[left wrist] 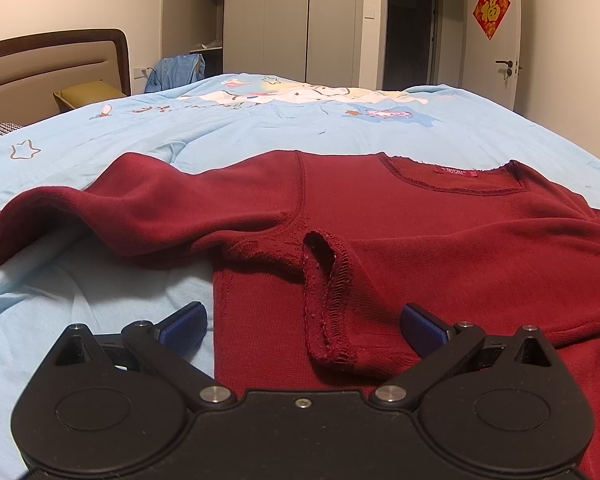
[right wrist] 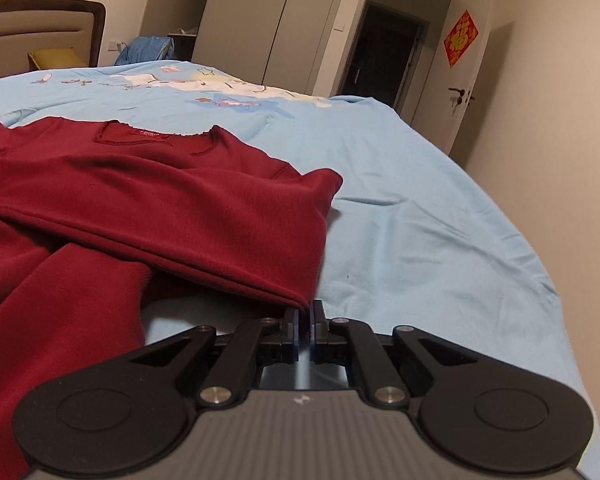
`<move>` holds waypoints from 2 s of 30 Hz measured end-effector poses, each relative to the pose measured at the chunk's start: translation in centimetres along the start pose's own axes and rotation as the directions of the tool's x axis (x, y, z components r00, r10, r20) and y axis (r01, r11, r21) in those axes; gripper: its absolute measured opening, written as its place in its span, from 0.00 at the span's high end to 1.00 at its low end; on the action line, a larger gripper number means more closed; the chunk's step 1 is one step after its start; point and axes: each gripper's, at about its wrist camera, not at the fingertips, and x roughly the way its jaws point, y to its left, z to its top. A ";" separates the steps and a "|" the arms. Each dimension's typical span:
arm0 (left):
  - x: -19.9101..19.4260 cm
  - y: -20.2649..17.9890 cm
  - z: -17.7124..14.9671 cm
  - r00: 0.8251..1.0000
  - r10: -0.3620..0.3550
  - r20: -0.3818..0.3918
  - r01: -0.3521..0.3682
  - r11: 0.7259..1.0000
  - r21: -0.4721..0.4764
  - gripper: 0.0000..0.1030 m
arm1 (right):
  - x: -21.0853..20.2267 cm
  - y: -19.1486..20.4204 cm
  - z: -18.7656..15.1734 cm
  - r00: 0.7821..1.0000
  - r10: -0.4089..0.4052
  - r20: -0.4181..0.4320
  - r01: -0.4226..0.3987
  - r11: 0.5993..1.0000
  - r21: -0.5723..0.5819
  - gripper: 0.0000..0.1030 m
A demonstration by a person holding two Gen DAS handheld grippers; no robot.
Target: Fold small clothes
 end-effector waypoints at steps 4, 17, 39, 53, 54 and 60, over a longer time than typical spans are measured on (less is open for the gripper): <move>0.0 0.0 0.0 1.000 0.000 0.000 0.000 1.000 0.000 0.00 | -0.7 -0.8 -0.1 0.999 0.036 0.005 -0.036 0.999 0.039 0.92; -3.2 1.6 0.7 0.998 -0.058 0.027 0.059 0.997 -0.055 0.01 | -10.2 -2.6 -3.8 0.983 0.181 0.035 -0.184 0.951 0.246 0.09; -17.4 6.8 -9.7 0.950 -0.259 -0.172 0.248 0.965 -0.087 0.05 | -20.0 2.9 -11.5 0.954 0.296 0.039 -0.288 0.878 0.382 0.45; -18.5 5.3 -9.3 0.936 -0.287 -0.205 0.264 0.955 -0.134 0.94 | -20.4 3.9 -10.8 0.952 0.307 0.024 -0.291 0.871 0.396 0.93; -19.0 5.3 -9.1 0.940 -0.287 -0.186 0.268 0.956 -0.122 0.94 | -20.8 3.7 -10.7 0.950 0.309 0.035 -0.296 0.867 0.401 0.93; -23.5 7.3 -6.7 0.969 -0.233 -0.082 0.230 0.972 -0.036 0.96 | -24.9 2.2 -9.3 0.952 0.295 0.086 -0.306 0.878 0.368 0.95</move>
